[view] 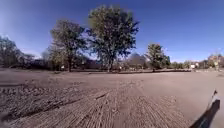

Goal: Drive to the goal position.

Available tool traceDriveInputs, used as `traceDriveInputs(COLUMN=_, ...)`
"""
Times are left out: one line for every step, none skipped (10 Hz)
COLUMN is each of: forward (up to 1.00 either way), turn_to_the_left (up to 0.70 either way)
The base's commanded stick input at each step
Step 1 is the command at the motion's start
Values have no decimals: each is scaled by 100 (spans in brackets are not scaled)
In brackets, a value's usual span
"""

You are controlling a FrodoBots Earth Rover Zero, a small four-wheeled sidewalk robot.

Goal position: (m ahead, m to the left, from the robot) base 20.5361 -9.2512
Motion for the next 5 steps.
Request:
traceDriveInputs(forward=50, turn_to_the_left=0)
traceDriveInputs(forward=50, turn_to_the_left=0)
traceDriveInputs(forward=50, turn_to_the_left=0)
traceDriveInputs(forward=50, turn_to_the_left=0)
traceDriveInputs(forward=50, turn_to_the_left=0)
